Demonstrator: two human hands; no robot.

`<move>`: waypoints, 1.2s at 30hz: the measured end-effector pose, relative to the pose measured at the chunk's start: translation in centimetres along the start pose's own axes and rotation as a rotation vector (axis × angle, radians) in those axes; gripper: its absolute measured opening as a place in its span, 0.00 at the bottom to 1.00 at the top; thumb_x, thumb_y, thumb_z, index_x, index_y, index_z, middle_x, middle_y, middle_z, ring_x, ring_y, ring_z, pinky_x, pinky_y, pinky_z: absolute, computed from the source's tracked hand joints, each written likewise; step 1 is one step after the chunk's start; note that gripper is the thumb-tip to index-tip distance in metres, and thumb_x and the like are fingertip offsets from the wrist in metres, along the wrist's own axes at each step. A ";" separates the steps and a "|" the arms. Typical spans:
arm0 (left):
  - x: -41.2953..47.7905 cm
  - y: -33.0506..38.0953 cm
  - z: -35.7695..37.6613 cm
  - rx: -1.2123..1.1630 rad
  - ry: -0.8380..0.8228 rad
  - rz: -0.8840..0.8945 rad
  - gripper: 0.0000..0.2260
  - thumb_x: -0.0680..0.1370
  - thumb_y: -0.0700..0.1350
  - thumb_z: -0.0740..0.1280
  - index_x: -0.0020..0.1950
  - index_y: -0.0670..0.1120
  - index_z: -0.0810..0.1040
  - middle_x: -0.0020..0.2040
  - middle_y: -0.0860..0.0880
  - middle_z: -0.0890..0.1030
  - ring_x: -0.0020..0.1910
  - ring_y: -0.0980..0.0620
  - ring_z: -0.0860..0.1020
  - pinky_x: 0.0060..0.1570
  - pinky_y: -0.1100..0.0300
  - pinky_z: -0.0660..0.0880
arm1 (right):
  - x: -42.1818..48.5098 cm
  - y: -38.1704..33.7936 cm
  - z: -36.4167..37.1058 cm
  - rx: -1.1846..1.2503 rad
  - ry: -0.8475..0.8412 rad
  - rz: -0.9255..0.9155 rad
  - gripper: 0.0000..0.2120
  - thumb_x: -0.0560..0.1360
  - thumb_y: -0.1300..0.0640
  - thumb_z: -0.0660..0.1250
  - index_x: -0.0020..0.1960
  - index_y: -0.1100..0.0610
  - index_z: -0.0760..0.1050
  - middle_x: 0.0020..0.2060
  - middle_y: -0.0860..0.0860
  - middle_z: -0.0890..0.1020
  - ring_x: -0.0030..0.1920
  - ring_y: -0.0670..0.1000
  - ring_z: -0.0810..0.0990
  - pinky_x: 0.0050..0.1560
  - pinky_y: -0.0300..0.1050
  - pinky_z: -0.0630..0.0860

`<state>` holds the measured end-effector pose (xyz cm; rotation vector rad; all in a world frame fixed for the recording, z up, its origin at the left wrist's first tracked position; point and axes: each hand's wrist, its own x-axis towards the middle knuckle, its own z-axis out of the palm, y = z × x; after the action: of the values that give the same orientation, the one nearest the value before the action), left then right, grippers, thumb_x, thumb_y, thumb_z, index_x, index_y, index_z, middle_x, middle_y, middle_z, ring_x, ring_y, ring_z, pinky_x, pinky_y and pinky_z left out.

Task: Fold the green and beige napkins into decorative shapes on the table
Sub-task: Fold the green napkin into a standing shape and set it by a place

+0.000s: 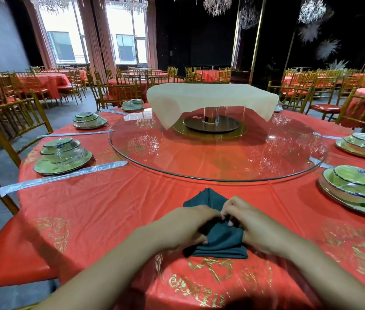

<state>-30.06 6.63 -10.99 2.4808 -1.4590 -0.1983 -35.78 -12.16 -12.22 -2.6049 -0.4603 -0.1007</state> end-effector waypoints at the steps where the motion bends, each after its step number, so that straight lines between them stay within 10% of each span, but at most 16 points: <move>1: 0.3 0.1 -0.1 0.008 -0.020 -0.008 0.27 0.74 0.42 0.68 0.71 0.49 0.63 0.66 0.49 0.70 0.64 0.50 0.70 0.60 0.60 0.65 | 0.1 0.0 0.0 -0.001 0.000 0.000 0.17 0.72 0.65 0.64 0.43 0.43 0.65 0.46 0.39 0.66 0.43 0.39 0.71 0.45 0.30 0.67; 6: -0.2 -0.7 0.8 -0.026 0.100 0.007 0.17 0.74 0.44 0.68 0.61 0.44 0.70 0.53 0.48 0.68 0.51 0.47 0.74 0.52 0.56 0.68 | 0.0 0.5 0.2 0.019 0.045 0.002 0.15 0.71 0.65 0.66 0.42 0.46 0.66 0.43 0.40 0.68 0.43 0.38 0.70 0.42 0.31 0.66; 12: -1.7 -2.8 1.8 -0.689 0.186 -0.073 0.12 0.67 0.53 0.67 0.46 0.50 0.71 0.46 0.47 0.72 0.43 0.61 0.70 0.48 0.64 0.69 | -0.8 0.4 0.9 -0.048 0.112 -0.011 0.19 0.71 0.60 0.70 0.41 0.43 0.61 0.43 0.39 0.67 0.44 0.36 0.68 0.43 0.29 0.66; 18: -1.8 -2.7 1.4 -1.327 0.082 -0.107 0.09 0.66 0.30 0.60 0.41 0.41 0.73 0.48 0.43 0.81 0.39 0.52 0.77 0.43 0.64 0.74 | -1.1 0.1 1.4 -0.044 0.135 0.038 0.12 0.73 0.58 0.68 0.52 0.47 0.69 0.45 0.36 0.67 0.44 0.35 0.69 0.46 0.28 0.66; 31: -1.1 -2.7 0.5 -1.524 0.056 -0.191 0.11 0.70 0.36 0.64 0.51 0.41 0.76 0.36 0.47 0.80 0.33 0.56 0.77 0.36 0.67 0.76 | -2.2 -0.4 2.2 -0.130 0.266 -0.006 0.06 0.73 0.56 0.68 0.42 0.51 0.71 0.47 0.41 0.73 0.44 0.43 0.74 0.45 0.39 0.69; 36: 0.4 -1.8 -0.2 -1.181 -0.057 -0.228 0.04 0.79 0.36 0.61 0.47 0.44 0.71 0.35 0.50 0.74 0.31 0.58 0.73 0.35 0.69 0.72 | -2.6 -0.3 2.7 -0.079 0.335 0.014 0.02 0.72 0.54 0.66 0.44 0.49 0.77 0.48 0.37 0.73 0.47 0.41 0.76 0.45 0.36 0.70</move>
<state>-28.30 7.19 -11.34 1.6127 -0.6775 -0.8757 -38.38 -11.37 -14.88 -2.5967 -0.3227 -0.5505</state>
